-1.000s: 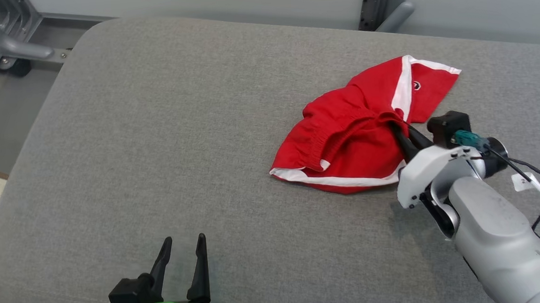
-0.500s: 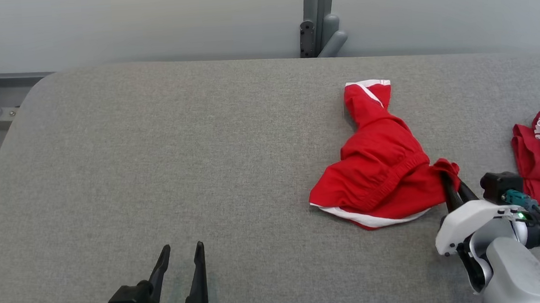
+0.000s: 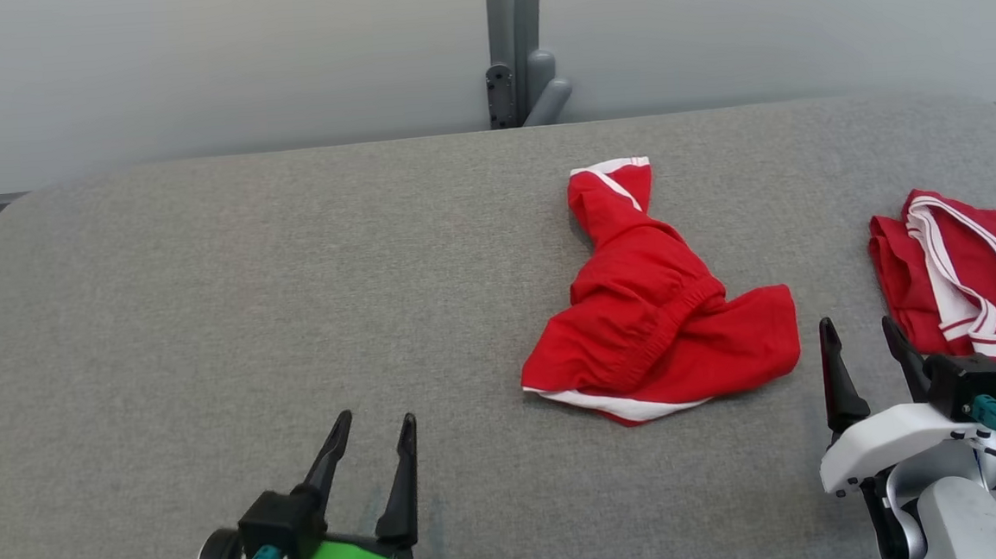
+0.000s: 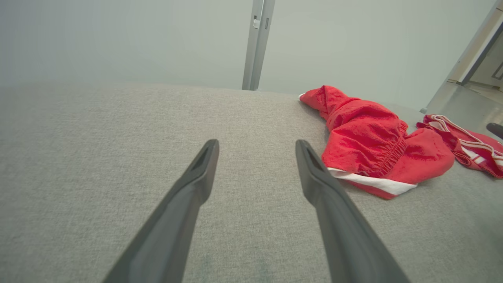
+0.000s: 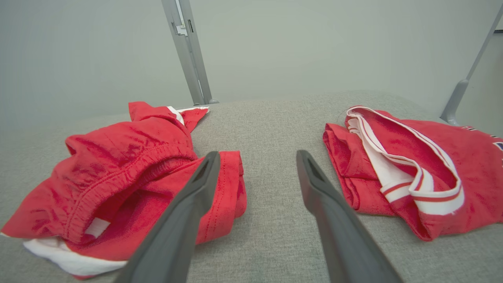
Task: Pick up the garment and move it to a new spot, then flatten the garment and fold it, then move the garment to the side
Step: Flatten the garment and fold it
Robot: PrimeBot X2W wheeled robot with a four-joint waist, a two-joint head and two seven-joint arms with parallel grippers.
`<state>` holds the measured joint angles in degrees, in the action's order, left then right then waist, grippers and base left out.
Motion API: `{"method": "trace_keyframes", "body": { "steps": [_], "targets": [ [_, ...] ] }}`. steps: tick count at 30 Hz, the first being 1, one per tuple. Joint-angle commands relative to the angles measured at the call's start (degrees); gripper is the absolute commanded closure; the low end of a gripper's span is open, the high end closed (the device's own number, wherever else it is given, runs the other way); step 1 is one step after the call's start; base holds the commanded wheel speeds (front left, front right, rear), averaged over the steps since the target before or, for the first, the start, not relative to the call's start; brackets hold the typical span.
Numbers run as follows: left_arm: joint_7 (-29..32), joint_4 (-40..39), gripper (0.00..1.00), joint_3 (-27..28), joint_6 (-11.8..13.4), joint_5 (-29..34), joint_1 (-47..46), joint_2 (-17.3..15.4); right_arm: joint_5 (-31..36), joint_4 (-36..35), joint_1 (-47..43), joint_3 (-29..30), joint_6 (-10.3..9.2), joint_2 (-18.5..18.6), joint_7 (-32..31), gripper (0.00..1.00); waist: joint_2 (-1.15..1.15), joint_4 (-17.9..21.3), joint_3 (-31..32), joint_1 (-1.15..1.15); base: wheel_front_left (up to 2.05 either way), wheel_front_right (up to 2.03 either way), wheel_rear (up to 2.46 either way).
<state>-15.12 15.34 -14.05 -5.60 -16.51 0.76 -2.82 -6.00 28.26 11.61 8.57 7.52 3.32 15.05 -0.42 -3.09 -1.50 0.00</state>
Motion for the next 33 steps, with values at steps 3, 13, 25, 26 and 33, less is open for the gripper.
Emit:
{"method": "trace_keyframes", "body": {
  "steps": [3,13,25,26,33],
  "targets": [
    [0.0,-1.0,0.0,-4.3,-1.0,2.0,-5.5,-0.2,-0.4,-2.1,-1.0,-0.8,-0.07,-0.2,0.1,0.0,0.42,5.5,-2.4,0.0,0.0,0.0,0.0],
    [0.0,8.7,0.0,-17.8,-1.8,4.5,-19.3,-0.2,-4.2,-4.4,1.5,-4.1,-0.07,-0.3,0.1,0.0,0.42,16.5,-9.0,0.0,0.0,0.0,0.0],
    [0.0,20.3,0.0,-20.1,0.2,5.5,-27.2,-0.3,-6.1,-3.7,2.8,-5.2,-0.07,-0.3,0.1,0.0,0.42,22.1,-13.1,0.0,0.0,0.0,0.0],
    [0.0,21.4,0.0,-20.0,0.6,5.5,-27.6,-0.2,-6.0,-3.6,2.9,-5.3,-0.07,-0.4,0.1,0.0,0.42,22.4,-13.3,0.0,0.0,0.0,0.0],
    [0.0,24.7,0.0,-18.3,3.6,4.5,-29.2,-0.2,-6.3,-3.0,3.2,-5.6,-0.07,-0.3,0.2,0.0,0.42,23.7,-14.5,0.0,0.0,0.0,0.0]
  ]
}}
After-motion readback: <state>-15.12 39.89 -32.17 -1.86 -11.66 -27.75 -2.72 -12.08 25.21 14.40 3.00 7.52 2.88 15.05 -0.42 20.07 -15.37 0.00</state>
